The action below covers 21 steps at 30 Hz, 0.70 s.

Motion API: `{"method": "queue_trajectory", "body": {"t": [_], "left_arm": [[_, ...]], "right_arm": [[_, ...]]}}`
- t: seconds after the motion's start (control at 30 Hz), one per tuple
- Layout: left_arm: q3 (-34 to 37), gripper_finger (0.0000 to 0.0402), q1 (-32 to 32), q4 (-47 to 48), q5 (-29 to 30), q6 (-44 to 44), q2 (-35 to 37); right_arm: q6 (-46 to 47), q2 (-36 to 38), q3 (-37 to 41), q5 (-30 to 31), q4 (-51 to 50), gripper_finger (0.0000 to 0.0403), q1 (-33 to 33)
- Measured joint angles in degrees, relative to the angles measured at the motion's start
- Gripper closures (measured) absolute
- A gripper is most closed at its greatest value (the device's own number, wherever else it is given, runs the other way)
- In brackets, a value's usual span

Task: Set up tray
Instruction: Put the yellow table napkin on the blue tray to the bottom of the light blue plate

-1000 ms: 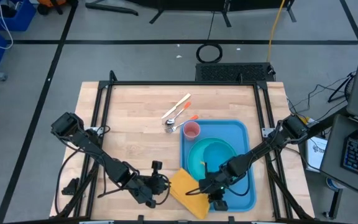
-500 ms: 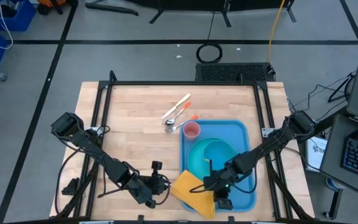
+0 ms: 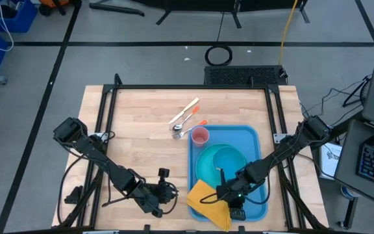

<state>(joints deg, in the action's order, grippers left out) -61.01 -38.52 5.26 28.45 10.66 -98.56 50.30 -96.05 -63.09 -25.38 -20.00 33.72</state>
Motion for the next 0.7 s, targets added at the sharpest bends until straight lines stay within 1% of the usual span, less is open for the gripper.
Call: {"method": "queue_trajectory", "body": {"t": [0.1,0.2,0.3,0.43,0.7], "left_arm": [[0.0,0.0339,0.0,0.3,-0.02,0.13,0.0],[0.0,0.0339,0.0,0.63,-0.04,0.2,0.0],[0.0,0.0339,-0.03,0.69,-0.04,0.31,0.0],[0.0,0.0339,-0.03,0.71,-0.04,0.31,0.0],[0.0,0.0339,-0.14,1.02,-0.07,0.28,0.0]], "right_arm": [[2.11,0.17,-0.07,-0.46,-0.51,0.0403,0.13],[4.59,0.22,0.04,-1.91,-3.14,0.0403,0.17],[5.07,0.26,0.02,-2.11,-3.07,0.0403,0.23],[8.16,0.26,0.02,-4.49,-3.42,0.0403,0.44],[13.4,0.26,0.02,-6.84,-4.29,0.0403,1.2]]}}
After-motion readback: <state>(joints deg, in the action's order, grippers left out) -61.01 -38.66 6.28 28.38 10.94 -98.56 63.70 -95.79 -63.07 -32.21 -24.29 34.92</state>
